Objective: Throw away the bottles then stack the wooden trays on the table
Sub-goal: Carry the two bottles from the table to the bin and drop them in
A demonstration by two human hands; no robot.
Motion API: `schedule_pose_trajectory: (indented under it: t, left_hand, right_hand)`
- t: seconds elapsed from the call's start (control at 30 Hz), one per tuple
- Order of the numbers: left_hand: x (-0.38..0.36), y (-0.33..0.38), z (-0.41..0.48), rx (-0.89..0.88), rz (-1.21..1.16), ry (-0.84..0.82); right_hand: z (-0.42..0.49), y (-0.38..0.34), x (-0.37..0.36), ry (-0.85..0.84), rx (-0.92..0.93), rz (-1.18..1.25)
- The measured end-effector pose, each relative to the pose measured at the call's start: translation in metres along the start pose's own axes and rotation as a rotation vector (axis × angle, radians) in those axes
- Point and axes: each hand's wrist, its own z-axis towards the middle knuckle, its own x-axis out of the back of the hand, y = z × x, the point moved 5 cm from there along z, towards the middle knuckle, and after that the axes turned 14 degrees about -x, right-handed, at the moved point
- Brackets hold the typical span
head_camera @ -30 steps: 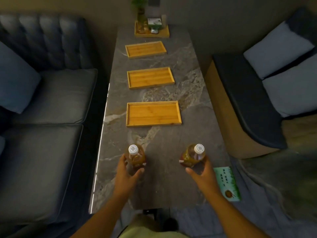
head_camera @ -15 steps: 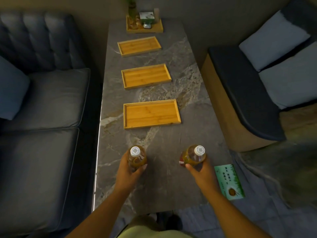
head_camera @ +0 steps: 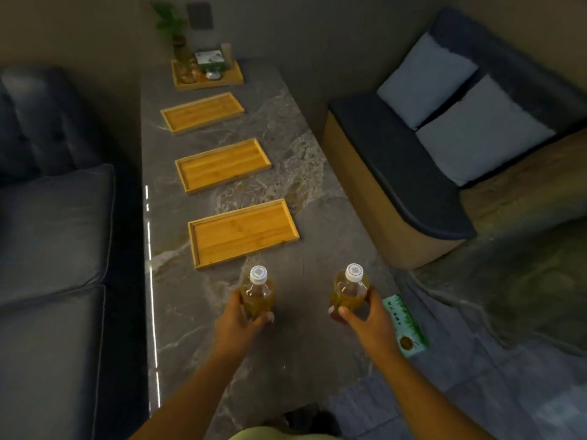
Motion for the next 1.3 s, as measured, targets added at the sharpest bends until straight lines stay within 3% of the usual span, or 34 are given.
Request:
schedule_pose_trajectory:
  t: [0.3, 0.43, 0.67, 1.3]
  left_hand:
    - [-0.085, 0.039, 0.035, -0.114, 0.153, -0.341]
    - [-0.138, 0.067, 0.039, -0.243, 0.280, -0.450]
    - [-0.256, 0.116, 0.007, -0.419, 0.582, -0.829]
    - [-0.539, 0.243, -0.140, -0.976, 0.994, -1.163]
  right_hand:
    - [-0.004, 0.045, 0.082, 0.174, -0.130, 0.028]
    - [-0.014, 0.076, 0.134, 0.240, -0.165, 0.057]
    - [-0.054, 0.144, 0.243, 0.351, -0.236, -0.004]
    - [-0.174, 0.341, 0.481, 0.537, -0.452, -0.234]
